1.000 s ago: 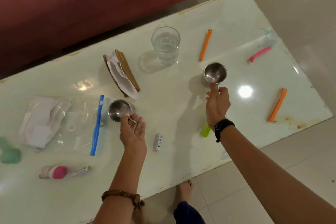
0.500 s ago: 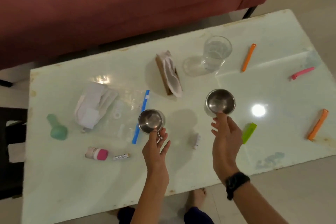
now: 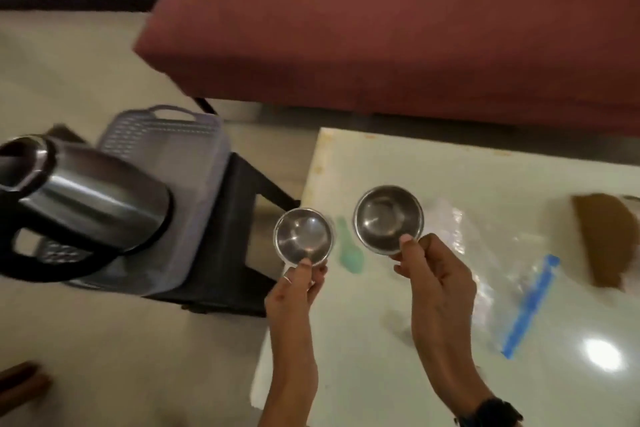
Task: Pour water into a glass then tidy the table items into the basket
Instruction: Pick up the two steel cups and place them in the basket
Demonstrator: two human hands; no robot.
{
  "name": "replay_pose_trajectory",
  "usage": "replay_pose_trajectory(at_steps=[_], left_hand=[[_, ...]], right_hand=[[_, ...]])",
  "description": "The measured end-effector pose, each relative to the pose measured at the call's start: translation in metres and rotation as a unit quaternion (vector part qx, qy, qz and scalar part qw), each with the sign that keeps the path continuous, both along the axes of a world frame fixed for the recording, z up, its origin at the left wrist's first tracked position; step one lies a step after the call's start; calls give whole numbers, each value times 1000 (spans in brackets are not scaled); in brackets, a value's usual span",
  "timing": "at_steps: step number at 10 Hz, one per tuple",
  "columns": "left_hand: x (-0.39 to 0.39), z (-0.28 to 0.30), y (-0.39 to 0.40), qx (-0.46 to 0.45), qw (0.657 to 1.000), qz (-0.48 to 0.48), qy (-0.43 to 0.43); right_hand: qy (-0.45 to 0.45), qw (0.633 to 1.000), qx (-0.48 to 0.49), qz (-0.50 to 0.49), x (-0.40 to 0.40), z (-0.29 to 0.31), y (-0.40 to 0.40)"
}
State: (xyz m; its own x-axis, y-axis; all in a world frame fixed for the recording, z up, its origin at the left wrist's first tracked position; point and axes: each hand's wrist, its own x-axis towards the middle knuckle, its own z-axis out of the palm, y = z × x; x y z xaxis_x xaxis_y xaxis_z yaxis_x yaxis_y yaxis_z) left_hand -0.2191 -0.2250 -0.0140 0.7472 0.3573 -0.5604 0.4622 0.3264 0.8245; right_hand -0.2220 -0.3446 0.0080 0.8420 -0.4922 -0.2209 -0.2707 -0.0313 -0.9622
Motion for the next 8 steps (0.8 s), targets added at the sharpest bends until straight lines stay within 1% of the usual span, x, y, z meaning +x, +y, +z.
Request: replay_pose_trajectory(at_steps=[2,3,4,5,6,7,8], left_hand=[[82,29,144,45,994,88,-47],[127,34,180,48,996,76,-28],[175,27,195,-43,997,68,8],[222,10,205,-144,978,145,26],[251,-3,214,-111,970,214,42],[271,-12,219,-128,955,262,53],[274,-17,228,-104,947,292,81]], right_hand=[[-52,986,18,157,103,6,116],[-30,977,43,207,156,5,164],[-20,970,-2,241,203,-7,201],[-6,957,-82,279,240,-19,220],[34,918,-175,354,266,-28,230],[78,865,-289,403,281,-39,235],[111,817,-389,412,290,-46,242]])
